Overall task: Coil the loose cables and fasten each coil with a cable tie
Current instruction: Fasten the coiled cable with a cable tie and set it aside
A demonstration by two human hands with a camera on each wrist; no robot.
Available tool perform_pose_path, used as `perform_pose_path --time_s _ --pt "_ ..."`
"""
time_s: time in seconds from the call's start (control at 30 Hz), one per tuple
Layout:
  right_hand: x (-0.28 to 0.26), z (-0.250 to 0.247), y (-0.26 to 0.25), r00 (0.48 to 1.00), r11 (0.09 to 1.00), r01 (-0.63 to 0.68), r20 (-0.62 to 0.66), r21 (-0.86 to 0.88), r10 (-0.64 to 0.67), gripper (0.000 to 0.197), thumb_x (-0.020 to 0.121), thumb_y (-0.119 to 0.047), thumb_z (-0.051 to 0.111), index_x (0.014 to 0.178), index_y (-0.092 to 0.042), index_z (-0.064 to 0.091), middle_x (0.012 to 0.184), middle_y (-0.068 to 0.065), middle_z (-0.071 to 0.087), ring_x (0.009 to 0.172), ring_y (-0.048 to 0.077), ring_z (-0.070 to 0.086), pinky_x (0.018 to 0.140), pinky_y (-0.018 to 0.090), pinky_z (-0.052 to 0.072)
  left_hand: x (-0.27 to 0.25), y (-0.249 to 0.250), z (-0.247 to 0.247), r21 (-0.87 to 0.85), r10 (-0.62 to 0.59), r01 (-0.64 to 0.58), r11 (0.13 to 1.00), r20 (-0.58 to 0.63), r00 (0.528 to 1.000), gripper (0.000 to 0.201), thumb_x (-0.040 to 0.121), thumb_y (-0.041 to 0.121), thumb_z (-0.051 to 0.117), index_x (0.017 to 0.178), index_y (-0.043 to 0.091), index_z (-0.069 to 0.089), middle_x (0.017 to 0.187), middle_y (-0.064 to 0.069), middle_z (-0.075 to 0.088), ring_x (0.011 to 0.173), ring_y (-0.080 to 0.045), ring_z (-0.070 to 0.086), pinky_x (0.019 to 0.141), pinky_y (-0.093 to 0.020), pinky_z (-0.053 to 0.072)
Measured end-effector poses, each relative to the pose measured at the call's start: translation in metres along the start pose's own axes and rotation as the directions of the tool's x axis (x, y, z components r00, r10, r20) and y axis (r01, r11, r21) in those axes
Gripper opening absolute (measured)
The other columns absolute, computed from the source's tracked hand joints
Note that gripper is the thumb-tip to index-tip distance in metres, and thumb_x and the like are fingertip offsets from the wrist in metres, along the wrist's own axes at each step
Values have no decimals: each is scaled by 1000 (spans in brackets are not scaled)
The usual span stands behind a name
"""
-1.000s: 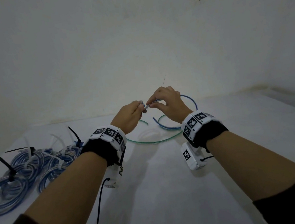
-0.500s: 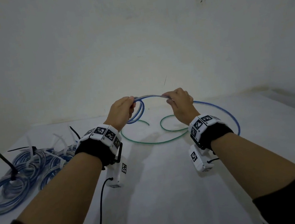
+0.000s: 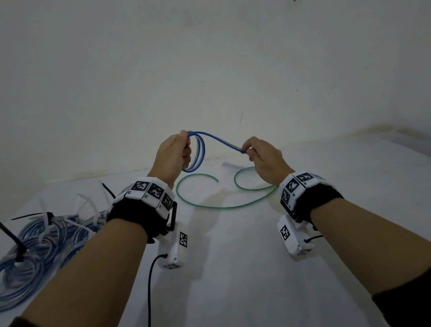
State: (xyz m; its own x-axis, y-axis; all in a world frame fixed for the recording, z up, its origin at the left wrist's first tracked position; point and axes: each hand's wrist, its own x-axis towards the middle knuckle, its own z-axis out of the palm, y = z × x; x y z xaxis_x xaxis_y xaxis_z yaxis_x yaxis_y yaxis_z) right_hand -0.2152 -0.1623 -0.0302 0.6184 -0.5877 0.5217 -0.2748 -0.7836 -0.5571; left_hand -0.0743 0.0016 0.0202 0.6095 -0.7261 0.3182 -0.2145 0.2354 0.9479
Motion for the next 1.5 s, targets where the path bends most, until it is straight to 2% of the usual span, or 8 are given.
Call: perform_pose_path --time_s 0.13,0.3,0.5,0.73,0.9,1.1,1.27,1.5 --pt "0 -3 -3 999 989 37 -5 142 -36 17 97 -13 39 108 -8 51 73 -8 44 74 17 44 80 40 38 1 -1 0 -82 -29 20 996 -108 994 33 101 27 34 70 17 39 47 11 32 37 -4 29 42 -15 29" --pt "2 -8 0 1000 985 -6 -17 170 9 23 91 5 35 109 -2 47 90 10 53 82 23 50 72 28 42 2 4 -1 -208 -51 12 978 -180 982 34 100 28 33 69 18 38 45 10 29 35 -6 24 42 -18 26" --pt "2 -7 8 982 987 -157 -106 27 159 10 94 -7 44 103 -5 50 93 9 59 82 25 54 72 34 45 5 9 -1 -474 -93 40 880 -89 992 32 99 20 28 71 16 44 44 9 34 39 -8 27 49 -21 27" --pt "2 3 -1 993 980 -112 -20 166 117 24 88 8 39 98 -5 58 97 15 56 80 28 56 70 29 46 2 10 16 -432 87 -84 898 -13 996 31 102 13 24 78 12 43 63 0 53 53 -12 49 59 -23 44" --pt "3 8 -6 999 992 -49 17 118 47 28 85 4 45 91 -17 63 90 6 68 85 23 59 73 27 44 3 10 26 -235 253 -233 944 62 965 25 103 15 21 91 16 42 98 -7 68 85 -13 68 78 -22 52" --pt "3 5 -26 981 933 -105 189 345 41 24 89 6 39 89 -10 57 86 12 57 57 18 52 56 21 49 5 3 31 78 321 -329 941 94 942 17 103 18 26 109 10 40 125 -1 58 104 -6 59 88 -15 44" --pt "2 3 -36 972 933 -59 232 354 -26 19 90 2 44 95 -11 57 84 0 57 64 15 50 71 30 48 6 -5 23 503 342 -377 778 166 925 22 101 22 31 111 6 42 119 -3 64 101 -17 57 82 -23 38" --pt "6 -4 -36 991 965 93 76 245 -114 17 82 1 61 96 -7 56 84 -3 54 59 7 43 61 5 38 3 -15 10 661 232 -298 689 189 954 17 100 15 30 90 5 38 86 -3 63 78 -15 57 72 -25 38"
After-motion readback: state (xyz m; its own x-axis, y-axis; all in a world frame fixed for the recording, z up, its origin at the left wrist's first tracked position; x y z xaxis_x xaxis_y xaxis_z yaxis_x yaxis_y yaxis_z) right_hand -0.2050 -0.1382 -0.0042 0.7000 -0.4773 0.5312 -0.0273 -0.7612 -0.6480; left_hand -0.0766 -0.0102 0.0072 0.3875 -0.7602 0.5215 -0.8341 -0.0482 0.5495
